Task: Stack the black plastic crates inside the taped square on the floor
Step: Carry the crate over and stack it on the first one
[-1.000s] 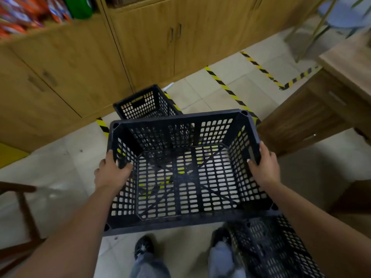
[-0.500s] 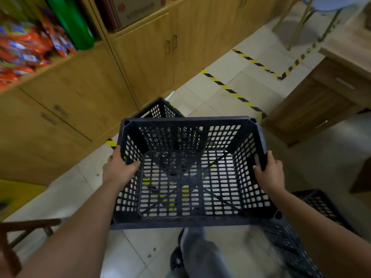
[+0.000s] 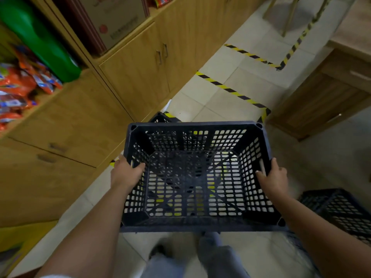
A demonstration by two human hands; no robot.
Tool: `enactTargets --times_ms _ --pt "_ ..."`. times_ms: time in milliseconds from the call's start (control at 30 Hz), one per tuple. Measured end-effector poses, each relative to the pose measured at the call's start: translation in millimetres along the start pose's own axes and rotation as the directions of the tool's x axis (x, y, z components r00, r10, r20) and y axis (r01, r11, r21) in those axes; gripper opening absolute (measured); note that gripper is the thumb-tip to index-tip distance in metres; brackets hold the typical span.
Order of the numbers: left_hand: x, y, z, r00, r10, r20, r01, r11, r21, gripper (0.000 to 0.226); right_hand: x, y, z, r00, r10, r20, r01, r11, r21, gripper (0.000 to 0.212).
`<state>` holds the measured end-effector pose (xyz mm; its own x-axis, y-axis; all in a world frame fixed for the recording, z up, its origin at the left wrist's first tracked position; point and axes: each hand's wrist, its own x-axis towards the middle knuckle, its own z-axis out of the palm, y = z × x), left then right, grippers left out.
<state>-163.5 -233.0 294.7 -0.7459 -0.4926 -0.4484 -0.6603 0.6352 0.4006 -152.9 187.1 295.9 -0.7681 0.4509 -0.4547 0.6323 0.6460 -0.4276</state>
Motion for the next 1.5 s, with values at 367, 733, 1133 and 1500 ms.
enactTargets --times_ms 367,733,1133,1500 --pt "113 10 -55 0.981 0.107 0.161 -0.108 0.994 -0.002 0.048 -23 -73 59 0.987 0.111 -0.115 -0.106 0.993 0.041 0.059" --pt "237 23 -104 0.911 0.245 0.333 -0.274 0.961 0.042 0.089 -75 -140 133 0.935 0.299 -0.192 -0.256 0.941 0.219 0.056" --pt "291 46 -66 0.868 0.375 0.326 -0.442 0.882 0.163 0.085 -45 -135 186 0.912 0.360 -0.197 -0.299 0.912 0.282 0.052" --pt "343 21 -34 0.840 0.372 0.394 -0.476 0.855 0.206 0.088 -24 -130 246 0.870 0.432 -0.236 -0.361 0.886 0.290 0.062"
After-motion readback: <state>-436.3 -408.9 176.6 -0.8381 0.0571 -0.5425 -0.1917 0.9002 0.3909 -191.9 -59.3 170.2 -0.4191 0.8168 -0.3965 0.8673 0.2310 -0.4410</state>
